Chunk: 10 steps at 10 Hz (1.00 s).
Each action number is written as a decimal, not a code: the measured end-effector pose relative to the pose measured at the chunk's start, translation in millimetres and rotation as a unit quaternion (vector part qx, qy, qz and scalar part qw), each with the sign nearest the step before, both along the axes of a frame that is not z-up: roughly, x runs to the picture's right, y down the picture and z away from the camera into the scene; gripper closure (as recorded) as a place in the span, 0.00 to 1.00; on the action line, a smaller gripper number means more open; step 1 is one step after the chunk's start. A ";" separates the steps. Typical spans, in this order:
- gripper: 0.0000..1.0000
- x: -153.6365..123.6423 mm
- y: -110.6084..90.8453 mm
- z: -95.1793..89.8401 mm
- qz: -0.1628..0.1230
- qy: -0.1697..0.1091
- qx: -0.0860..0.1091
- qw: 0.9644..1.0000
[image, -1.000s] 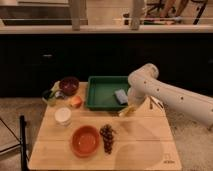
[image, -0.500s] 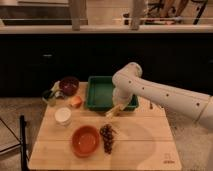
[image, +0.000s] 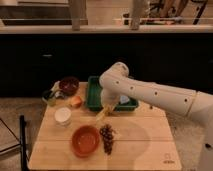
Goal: Place banana in red bowl
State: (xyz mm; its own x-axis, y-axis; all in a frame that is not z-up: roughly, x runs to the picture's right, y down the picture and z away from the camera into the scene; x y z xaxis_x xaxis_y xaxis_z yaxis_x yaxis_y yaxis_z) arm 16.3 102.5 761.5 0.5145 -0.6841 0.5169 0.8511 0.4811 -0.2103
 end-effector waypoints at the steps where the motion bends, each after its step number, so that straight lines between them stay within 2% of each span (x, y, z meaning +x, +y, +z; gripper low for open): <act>1: 0.95 -8.8 4.2 -9.0 -0.011 -0.012 0.007 1.000; 3: 0.95 -14.0 8.4 -22.9 -0.025 -0.016 0.030 0.999; 4: 0.95 -15.7 9.8 -33.9 -0.034 -0.015 0.047 0.998; 6: 0.95 -20.0 12.9 -46.9 -0.049 -0.017 0.065 0.997; 8: 0.95 -29.3 17.5 -49.4 -0.070 -0.027 0.063 0.995; 10: 0.95 -38.4 21.0 -49.3 -0.086 -0.039 0.054 0.994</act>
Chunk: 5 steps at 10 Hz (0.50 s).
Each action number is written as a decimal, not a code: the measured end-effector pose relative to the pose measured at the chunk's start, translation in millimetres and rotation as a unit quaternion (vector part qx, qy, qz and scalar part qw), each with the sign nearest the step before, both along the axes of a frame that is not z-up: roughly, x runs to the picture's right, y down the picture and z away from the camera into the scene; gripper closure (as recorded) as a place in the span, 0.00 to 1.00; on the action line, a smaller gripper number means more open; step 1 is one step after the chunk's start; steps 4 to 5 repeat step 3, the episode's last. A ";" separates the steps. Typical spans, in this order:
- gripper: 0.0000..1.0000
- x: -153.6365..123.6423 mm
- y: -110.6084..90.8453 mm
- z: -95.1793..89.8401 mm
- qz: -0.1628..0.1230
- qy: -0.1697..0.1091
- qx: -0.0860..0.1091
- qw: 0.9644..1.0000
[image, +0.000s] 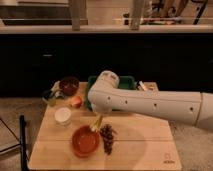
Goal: Place banana in red bowl
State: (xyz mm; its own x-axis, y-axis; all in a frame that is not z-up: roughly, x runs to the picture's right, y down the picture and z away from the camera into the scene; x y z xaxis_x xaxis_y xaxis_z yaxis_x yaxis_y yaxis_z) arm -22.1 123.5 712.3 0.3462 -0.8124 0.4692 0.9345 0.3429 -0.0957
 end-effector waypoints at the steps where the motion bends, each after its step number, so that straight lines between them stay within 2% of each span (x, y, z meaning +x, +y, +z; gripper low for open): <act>1: 0.95 -5.5 2.1 0.7 -0.010 -0.006 -0.007 1.000; 3: 0.95 -11.4 4.9 1.9 -0.023 -0.015 -0.016 0.999; 5: 0.95 -11.4 4.9 1.9 -0.023 -0.015 -0.016 0.999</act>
